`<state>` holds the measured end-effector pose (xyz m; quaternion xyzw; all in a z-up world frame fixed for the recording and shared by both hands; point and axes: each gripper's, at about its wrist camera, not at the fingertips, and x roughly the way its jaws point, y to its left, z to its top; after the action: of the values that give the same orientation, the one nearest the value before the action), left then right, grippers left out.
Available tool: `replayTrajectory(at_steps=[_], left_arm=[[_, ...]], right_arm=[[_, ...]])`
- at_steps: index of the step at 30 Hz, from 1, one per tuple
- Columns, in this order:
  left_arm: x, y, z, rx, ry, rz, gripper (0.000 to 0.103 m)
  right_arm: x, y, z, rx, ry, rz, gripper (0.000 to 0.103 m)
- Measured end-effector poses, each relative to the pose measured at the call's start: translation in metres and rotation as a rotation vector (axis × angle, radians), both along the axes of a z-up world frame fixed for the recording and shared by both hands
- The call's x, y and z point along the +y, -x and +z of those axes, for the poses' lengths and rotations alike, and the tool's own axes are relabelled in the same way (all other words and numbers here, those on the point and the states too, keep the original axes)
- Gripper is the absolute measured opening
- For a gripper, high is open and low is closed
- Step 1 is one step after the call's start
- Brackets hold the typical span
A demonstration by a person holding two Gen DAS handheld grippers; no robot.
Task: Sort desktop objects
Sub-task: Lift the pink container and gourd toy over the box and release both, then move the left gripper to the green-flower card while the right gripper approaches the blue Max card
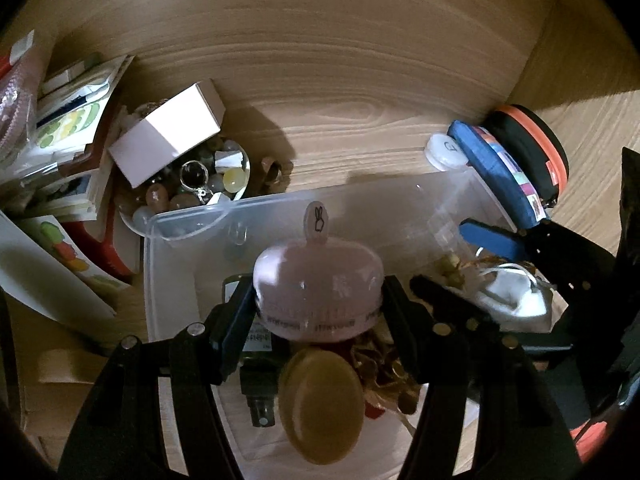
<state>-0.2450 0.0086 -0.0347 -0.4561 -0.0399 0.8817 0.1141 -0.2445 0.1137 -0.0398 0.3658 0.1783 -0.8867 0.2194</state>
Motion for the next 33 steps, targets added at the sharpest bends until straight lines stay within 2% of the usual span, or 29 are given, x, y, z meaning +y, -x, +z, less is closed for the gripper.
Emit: replayTrajectory(at_steps=[2, 4, 11, 18, 22, 30, 33], left_arm=[[0.001, 0.0, 0.001, 0.006, -0.001, -0.004, 0.062], [0.002, -0.002, 0.004, 0.016, 0.0, -0.006, 0.062], [0.0, -0.009, 0.016, 0.049, -0.001, 0.001, 0.064], [-0.001, -0.028, 0.036, 0.103, 0.015, 0.016, 0.073], [0.0, -0.04, 0.049, 0.138, 0.031, 0.023, 0.074], [0.007, -0.073, 0.07, 0.208, 0.067, 0.019, 0.087], [0.013, -0.086, 0.076, 0.235, 0.086, 0.018, 0.089]], right_arm=[[-0.002, -0.002, -0.001, 0.011, -0.018, -0.001, 0.063], [-0.004, -0.004, 0.0, 0.034, -0.028, -0.002, 0.066], [-0.005, -0.01, 0.006, 0.057, -0.027, 0.012, 0.066], [0.004, -0.022, 0.026, 0.104, -0.006, 0.014, 0.066], [0.014, -0.032, 0.039, 0.136, 0.008, 0.003, 0.07], [0.038, -0.058, 0.056, 0.187, 0.026, -0.015, 0.072], [0.046, -0.069, 0.061, 0.207, 0.03, -0.019, 0.076]])
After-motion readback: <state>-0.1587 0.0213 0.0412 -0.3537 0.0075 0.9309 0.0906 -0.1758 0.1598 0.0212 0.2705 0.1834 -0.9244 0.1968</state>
